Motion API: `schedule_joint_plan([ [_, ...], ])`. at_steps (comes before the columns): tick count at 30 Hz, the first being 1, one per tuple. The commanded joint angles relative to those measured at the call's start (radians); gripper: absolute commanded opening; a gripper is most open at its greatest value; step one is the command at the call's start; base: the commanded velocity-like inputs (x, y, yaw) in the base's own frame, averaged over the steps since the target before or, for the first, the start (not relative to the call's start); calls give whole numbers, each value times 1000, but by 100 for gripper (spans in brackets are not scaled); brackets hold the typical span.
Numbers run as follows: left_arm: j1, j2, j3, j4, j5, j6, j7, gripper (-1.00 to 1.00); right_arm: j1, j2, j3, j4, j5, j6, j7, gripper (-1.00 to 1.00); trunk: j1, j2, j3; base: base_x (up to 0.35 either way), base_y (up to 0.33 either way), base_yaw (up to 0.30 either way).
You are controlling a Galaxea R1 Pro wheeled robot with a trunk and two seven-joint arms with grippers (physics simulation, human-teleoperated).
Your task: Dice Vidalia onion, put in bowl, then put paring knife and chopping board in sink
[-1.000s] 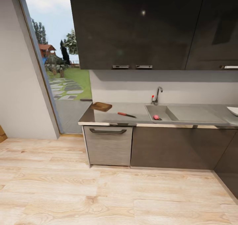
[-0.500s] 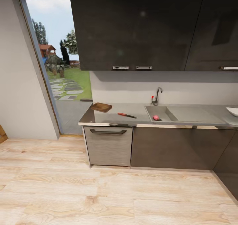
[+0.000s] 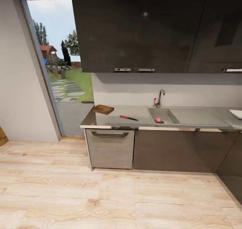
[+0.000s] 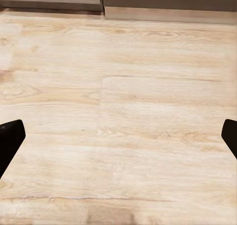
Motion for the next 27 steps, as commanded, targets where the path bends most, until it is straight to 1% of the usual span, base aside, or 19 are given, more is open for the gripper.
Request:
schedule_joint_plan([
  [1, 0, 0, -1, -1, 2, -1, 0, 100, -1, 0, 1, 0, 0, -3, 0, 100, 1, -2, -2, 0, 0, 0],
  [20, 0, 0, 1, 8, 2, 0, 1, 100, -1, -1, 2, 0, 0, -11, 3, 100, 1, -2, -2, 0, 0, 0],
  [23, 0, 0, 1, 8, 2, 0, 1, 100, 0, -3, 3, 0, 0, -56, 8, 100, 1, -2, -2, 0, 0, 0],
  [25, 0, 0, 1, 12, 2, 0, 1, 100, 0, -3, 3, 4, -1, -146, 14, 100, 1, -2, -2, 0, 0, 0],
  [26, 0, 0, 1, 17, 2, 0, 0, 100, 1, -4, 3, 30, -1, -250, 25, 100, 1, -2, -2, 0, 0, 0],
  [27, 0, 0, 1, 18, 2, 0, 1, 100, 1, -4, 3, 58, -1, -296, 30, 100, 1, -2, -2, 0, 0, 0],
])
